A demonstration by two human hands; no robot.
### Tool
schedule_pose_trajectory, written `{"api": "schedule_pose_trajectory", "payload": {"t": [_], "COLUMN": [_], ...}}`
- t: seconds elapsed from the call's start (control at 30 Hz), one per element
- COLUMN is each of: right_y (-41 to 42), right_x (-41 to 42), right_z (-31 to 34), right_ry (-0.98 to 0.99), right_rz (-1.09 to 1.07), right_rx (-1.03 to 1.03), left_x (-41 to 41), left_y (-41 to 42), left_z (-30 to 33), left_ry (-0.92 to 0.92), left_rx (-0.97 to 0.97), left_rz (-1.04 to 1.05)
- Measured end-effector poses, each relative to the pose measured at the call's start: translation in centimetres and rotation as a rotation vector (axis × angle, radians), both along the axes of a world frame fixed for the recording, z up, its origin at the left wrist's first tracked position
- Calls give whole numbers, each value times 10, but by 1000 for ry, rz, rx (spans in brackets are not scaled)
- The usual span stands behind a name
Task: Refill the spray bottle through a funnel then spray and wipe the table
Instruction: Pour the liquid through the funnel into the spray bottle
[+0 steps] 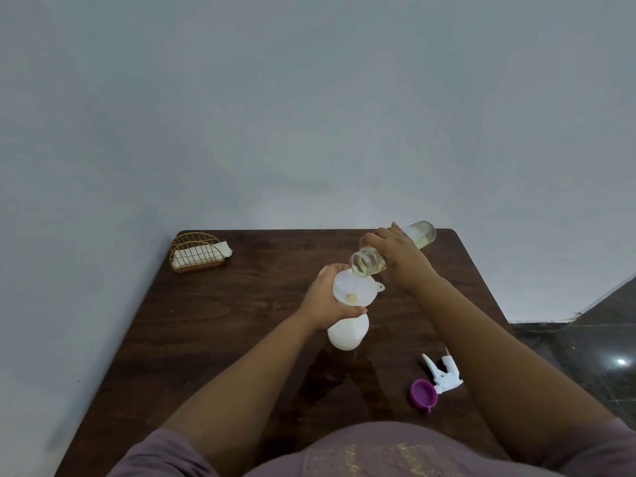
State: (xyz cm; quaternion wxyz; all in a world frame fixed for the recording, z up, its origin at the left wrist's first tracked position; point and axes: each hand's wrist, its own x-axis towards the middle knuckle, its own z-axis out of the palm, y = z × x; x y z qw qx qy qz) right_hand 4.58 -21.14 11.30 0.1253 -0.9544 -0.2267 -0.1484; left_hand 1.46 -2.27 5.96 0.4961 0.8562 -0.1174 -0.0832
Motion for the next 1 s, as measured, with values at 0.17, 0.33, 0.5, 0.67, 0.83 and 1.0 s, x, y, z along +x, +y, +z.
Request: {"api": "schedule_pose_trajectory", "payload": {"t": [0.17, 0.33, 0.5, 0.67, 0.83, 1.0], "right_y": [1, -1, -2, -2, -3, -3], "right_x": [0, 3, 4, 4, 5, 5], "right_z": [1, 0, 0, -1, -1, -1], "right_ry": [-1, -22, -16, -19, -14, -26], "right_rz": [4, 8, -2, -7, -6, -5], "right_rx": [4, 0, -16, -21, -28, -22], "left_x": [1, 0, 0, 0, 1, 2], "left_y": [0, 0, 0, -1, -1, 0], "left_z": [-1, 0, -1, -1, -1, -2], "left_ry": [0, 0, -1, -2, 0, 2], "left_rx": [2, 3, 11, 11, 10, 16], "left_rz": [1, -2, 1, 1, 0, -1]}}
